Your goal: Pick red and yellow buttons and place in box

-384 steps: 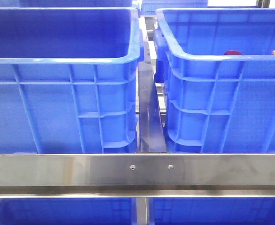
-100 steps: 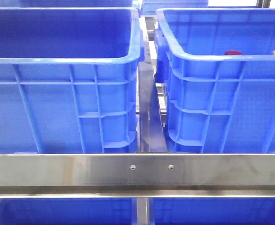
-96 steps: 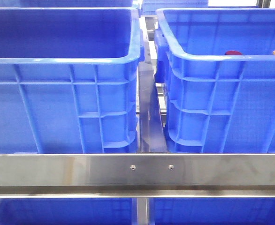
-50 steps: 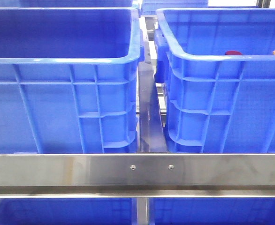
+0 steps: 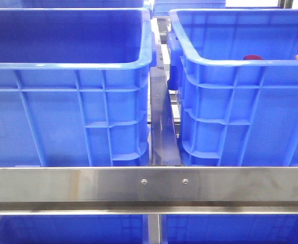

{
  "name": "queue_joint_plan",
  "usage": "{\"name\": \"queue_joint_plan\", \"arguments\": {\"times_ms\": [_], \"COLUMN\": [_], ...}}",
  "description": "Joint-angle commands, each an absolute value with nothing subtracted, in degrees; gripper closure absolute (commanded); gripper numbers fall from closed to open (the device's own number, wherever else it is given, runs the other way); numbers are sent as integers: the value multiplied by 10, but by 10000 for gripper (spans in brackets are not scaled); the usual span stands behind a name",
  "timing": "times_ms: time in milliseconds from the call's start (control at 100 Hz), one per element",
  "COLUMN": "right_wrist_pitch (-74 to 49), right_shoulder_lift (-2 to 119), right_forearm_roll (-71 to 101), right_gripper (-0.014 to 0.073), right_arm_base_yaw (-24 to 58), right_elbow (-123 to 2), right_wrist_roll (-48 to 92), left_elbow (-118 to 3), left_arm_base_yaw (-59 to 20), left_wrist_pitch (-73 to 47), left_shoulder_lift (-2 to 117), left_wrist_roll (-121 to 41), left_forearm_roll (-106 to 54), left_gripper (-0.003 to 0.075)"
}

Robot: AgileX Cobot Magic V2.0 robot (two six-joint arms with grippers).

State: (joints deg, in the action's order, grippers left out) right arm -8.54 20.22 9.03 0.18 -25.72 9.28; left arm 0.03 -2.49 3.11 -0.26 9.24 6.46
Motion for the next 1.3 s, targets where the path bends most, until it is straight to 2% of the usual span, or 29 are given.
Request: {"name": "queue_joint_plan", "arguments": {"times_ms": [0, 470, 750, 1290], "right_wrist_pitch": [-44, 14, 104, 100], "right_shoulder_lift": [183, -24, -20, -20], "right_forearm_roll": [37, 35, 35, 35], "right_gripper": [662, 662, 662, 662], "right_arm_base_yaw": [2, 2, 2, 2], "right_elbow": [-265, -67, 6, 4], "right_wrist_roll": [45, 41, 14, 13], "left_elbow": [26, 26, 26, 26], "left_arm_base_yaw": [-23, -23, -23, -23], "left_wrist_pitch": [78, 78, 79, 79], "left_shoulder_lift": [-23, -23, -22, -22], "left_wrist_roll": [93, 93, 93, 93], "left_forearm_roll": [59, 59, 59, 59], "left_gripper": [739, 739, 739, 739]}}
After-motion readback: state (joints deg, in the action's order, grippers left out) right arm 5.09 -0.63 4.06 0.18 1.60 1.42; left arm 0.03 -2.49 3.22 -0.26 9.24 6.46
